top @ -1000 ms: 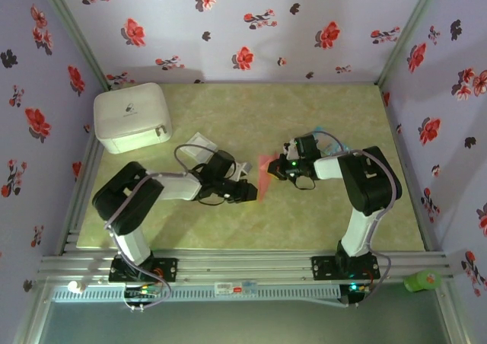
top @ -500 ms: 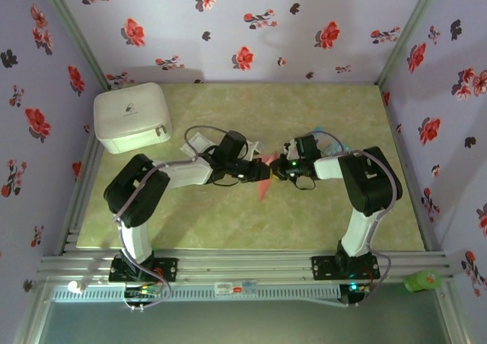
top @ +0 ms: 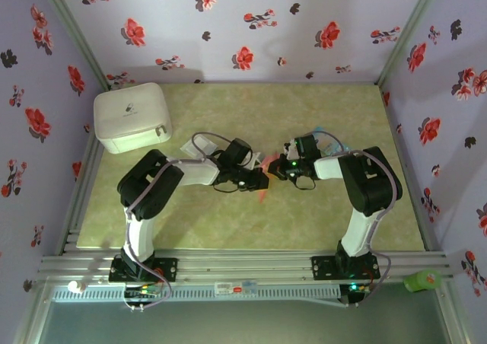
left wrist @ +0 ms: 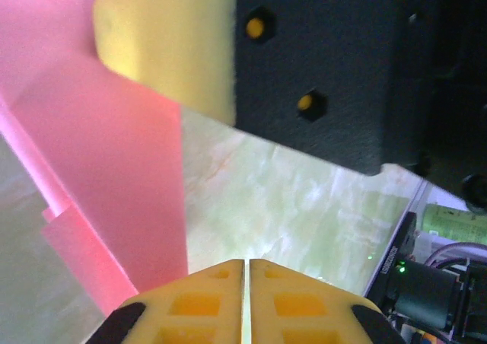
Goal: Fold a paper plane with a square sheet of paper (pick it up from the middle)
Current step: Fold the wing for the fifth time at the center of the table.
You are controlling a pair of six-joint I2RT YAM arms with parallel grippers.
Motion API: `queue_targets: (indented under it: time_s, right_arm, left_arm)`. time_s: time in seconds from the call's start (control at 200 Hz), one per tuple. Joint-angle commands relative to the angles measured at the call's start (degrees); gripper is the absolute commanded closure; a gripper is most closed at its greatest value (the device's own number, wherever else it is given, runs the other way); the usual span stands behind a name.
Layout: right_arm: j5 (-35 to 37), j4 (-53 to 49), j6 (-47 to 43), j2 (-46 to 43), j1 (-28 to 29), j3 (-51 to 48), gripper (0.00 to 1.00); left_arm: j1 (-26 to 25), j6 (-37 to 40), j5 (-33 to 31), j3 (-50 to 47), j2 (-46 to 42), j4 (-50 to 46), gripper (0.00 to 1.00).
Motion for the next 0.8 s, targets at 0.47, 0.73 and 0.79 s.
queue_targets:
  time_s: [0.47, 0.73, 0.79]
  right_arm:
    - [5.8, -8.0, -1.5, 1.2, -0.3, -1.4, 0.97]
    - [6.3, -8.8, -2.0, 1.2, -0.3, -1.2, 0.97]
    - [6.5, -8.9, -2.0, 1.2, -0.3, -1.2, 0.97]
  left_arm:
    - [-2.6, 7.3, -4.1, -2.4, -0.1, -10.4, 0.89]
    - [-3.8, 7.7, -4.5, -5.2, -2.4, -11.8, 0.89]
    - [-4.1, 7.7, -4.5, -6.1, -3.1, -12.1, 0.89]
